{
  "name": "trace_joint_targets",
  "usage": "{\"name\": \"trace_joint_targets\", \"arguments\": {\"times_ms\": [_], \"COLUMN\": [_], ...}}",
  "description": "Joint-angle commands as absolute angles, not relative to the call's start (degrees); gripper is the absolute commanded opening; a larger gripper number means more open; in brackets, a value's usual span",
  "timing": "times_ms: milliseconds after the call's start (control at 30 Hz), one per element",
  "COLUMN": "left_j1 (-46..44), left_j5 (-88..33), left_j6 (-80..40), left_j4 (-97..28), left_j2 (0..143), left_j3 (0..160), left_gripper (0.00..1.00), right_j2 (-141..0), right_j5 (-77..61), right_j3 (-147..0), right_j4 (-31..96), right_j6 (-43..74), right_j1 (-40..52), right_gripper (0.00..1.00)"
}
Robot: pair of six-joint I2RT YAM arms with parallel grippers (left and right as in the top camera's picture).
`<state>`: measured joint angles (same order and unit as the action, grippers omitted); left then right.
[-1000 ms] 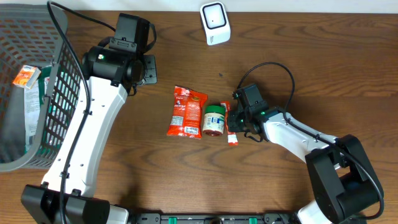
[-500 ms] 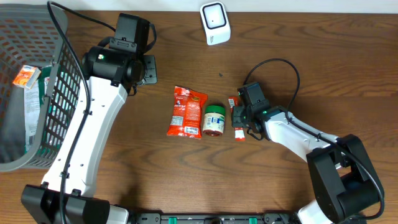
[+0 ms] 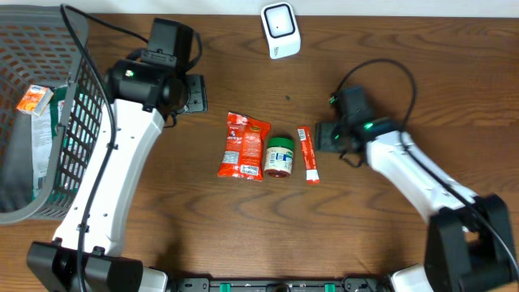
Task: Scan the item barcode
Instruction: 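Lay the sachet flat beside the jar and open the right gripper, then withdraw the right gripper and move the left gripper into the basket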
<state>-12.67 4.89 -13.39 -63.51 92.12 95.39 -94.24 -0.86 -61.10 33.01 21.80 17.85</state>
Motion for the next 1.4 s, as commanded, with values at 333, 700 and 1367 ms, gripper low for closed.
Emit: {"name": "trace_joint_targets", "arguments": {"times_ms": [333, 700, 1367], "left_j1": [9.3, 31.4, 37.5], "left_j5": [-6.2, -6.0, -20.0], "left_j6": [-12.8, -12.8, 0.4], "left_j4": [-66.6, -65.6, -64.4], "left_j2": [91.5, 94.3, 119.0], "left_j3": [114.3, 115.2, 113.6], "left_gripper": [0.72, 0.73, 0.90], "right_j2": [-92.5, -92.5, -92.5], "right_j5": [-2.0, -2.0, -2.0], "right_j3": [-63.8, -63.5, -63.5], "right_j4": [40.3, 40.1, 40.1], "right_j6": [17.1, 17.1, 17.1], "right_j1": [5.6, 5.7, 5.7], "right_gripper": [0.99, 0.99, 0.99]}}
